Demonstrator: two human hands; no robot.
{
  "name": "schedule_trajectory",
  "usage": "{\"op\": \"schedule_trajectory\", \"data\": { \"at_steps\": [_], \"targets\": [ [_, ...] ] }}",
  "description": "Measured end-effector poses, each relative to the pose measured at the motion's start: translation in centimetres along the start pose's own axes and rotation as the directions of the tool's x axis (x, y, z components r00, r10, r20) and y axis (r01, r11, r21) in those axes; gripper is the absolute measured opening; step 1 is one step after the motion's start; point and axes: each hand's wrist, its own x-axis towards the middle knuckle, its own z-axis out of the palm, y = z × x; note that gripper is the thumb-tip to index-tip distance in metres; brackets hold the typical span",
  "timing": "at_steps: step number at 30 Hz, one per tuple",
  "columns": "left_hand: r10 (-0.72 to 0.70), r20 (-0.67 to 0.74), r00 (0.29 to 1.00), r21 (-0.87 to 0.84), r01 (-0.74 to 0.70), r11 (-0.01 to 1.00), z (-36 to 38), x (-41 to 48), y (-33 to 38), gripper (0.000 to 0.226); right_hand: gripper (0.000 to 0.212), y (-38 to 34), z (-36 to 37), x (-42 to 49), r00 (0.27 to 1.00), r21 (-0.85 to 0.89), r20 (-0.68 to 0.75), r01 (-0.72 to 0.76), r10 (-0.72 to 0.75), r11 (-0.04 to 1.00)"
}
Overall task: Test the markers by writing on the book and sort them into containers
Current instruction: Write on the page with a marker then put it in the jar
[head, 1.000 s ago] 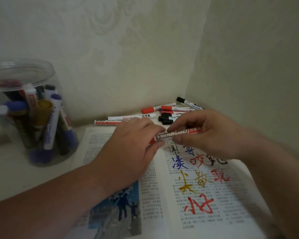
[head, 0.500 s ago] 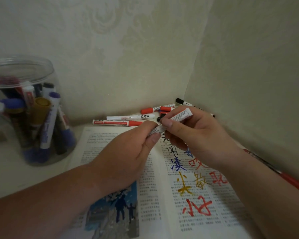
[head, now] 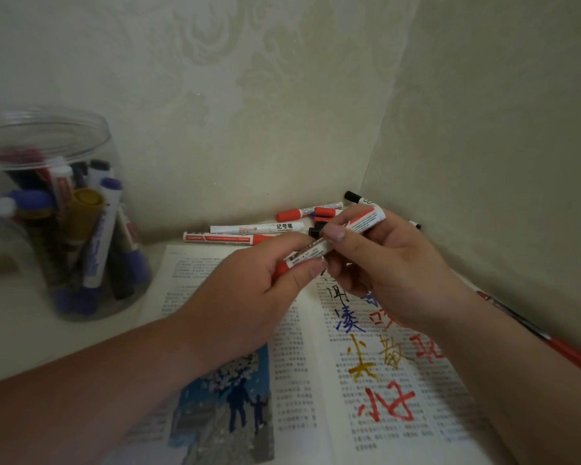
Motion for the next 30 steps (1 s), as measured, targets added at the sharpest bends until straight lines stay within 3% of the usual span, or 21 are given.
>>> {"op": "schedule_trajectory", "data": {
  "at_steps": [5,8,10,12,15,19,21,25,28,30],
  "targets": [
    [-0.017,0.051,0.999,-0.065,0.021,0.998,0.2,-0.4,0.4,0.026,0.006,-0.1,0.1,-0.1,0.996,-0.023,0.092,0.022,-0.02,0.999],
    [-0.05,0.065,0.997,-0.083,0.056,0.995,0.2,-0.5,0.0,0.039,0.017,-0.6,-0.7,0.1,0.986,-0.027,-0.151,0.069,-0.072,0.997],
    [-0.066,0.065,0.996,-0.083,0.071,0.994,0.3,-0.5,-0.5,0.036,0.027,-1.2,-1.9,0.3,0.91,0.008,-0.399,0.124,-0.11,0.992],
    [-0.046,0.088,0.995,-0.046,0.051,0.998,0.5,-0.6,-0.7,0.037,0.032,-2.0,-3.0,0.3,0.795,-0.073,-0.59,0.118,-0.138,0.99],
    [-0.022,0.127,0.992,0.006,0.021,1.0,0.9,-0.6,-0.4,0.044,0.032,-3.0,-3.6,0.3,0.732,-0.207,-0.665,0.008,-0.147,0.978],
    [0.013,0.149,0.989,0.053,-0.021,0.998,0.6,-0.6,-0.3,0.047,0.032,-4.4,-3.6,0.0,0.767,-0.326,-0.608,-0.004,-0.206,0.945],
    [0.041,0.149,0.988,0.112,-0.058,0.992,0.4,-0.5,-0.5,0.032,0.036,-4.3,-3.9,-1.0,0.819,-0.28,-0.546,0.021,-0.177,0.96],
    [0.168,0.158,0.973,0.217,-0.2,0.955,0.5,-0.3,-1.0,0.02,0.038,-2.8,-5.1,-5.0,0.969,-0.178,-0.234,-0.129,0.085,0.976],
    [0.225,0.182,0.957,0.215,-0.262,0.941,0.7,-0.3,-1.1,0.02,0.047,-1.4,-6.1,-8.0,0.955,-0.034,-0.061,-0.293,0.291,0.955],
    [0.206,0.193,0.959,0.16,-0.238,0.958,0.7,-0.4,-1.0,0.017,0.048,-0.2,-6.9,-9.2,0.956,0.038,-0.045,-0.289,0.291,0.956]
  ]
}}
